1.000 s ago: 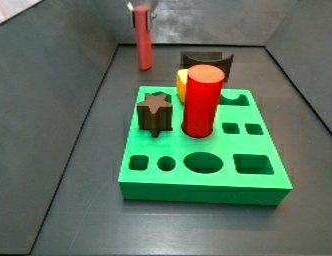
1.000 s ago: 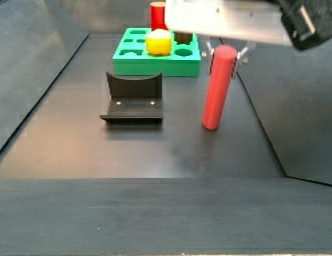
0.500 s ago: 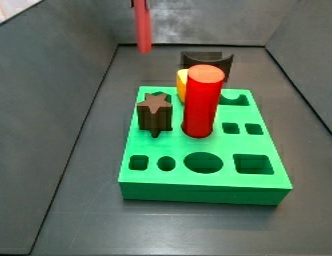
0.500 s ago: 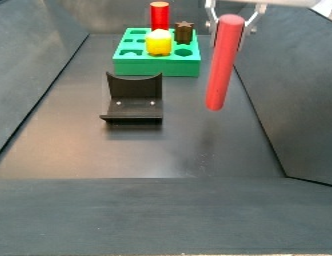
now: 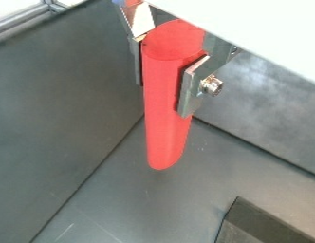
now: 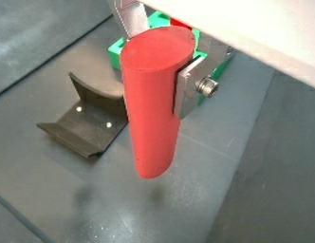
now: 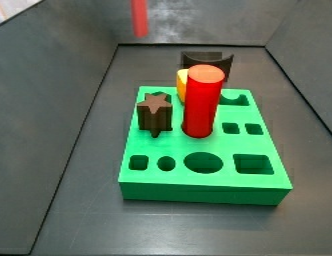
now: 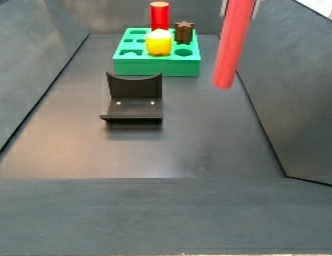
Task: Pick up the oval object. Move up. Move to above the board. Insert the oval object.
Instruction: Move to above the board.
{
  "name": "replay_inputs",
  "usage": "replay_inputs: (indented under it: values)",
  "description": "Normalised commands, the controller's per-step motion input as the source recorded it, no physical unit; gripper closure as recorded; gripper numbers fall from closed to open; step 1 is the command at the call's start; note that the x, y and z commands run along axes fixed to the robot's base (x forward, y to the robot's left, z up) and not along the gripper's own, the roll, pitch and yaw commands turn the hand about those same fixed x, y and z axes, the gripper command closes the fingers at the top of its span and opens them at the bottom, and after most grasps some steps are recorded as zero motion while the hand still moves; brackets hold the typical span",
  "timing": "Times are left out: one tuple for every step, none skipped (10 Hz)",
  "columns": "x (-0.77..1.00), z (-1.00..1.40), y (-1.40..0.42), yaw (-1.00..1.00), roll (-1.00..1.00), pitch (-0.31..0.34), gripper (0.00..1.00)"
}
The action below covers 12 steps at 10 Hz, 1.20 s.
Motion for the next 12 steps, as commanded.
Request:
replay_inputs:
  values:
    - [-0.11, 1.00, -0.07, 0.02, -0.11, -0.012, 1.00]
    - [-0.10, 1.00, -0.06, 0.00, -0.11, 0.001, 1.00]
    - [-0.08, 1.00, -0.05, -0.01, -0.12, 0.016, 1.00]
    - [-0.06, 0.98, -0.04, -0.02, -0.12, 0.037, 1.00]
    - [-0.03, 0.82, -0.03, -0.02, -0.13, 0.043, 1.00]
    - [-0.02, 0.66, -0.02, -0.02, -0.13, 0.047, 1.00]
    - [-0.01, 0.50, -0.01, -0.03, -0.13, 0.047, 1.00]
    - [-0.01, 0.35, 0.00, -0.03, -0.14, 0.042, 1.00]
    - [0.27, 0.07, -1.00, 0.71, -0.05, 0.425, 1.00]
    - [0.27, 0.04, -1.00, 0.71, -0.05, 0.416, 1.00]
    - [0.29, 0.05, -1.00, 0.46, 0.07, 0.348, 1.00]
    - [0.30, 0.05, -1.00, 0.32, 0.04, 0.300, 1.00]
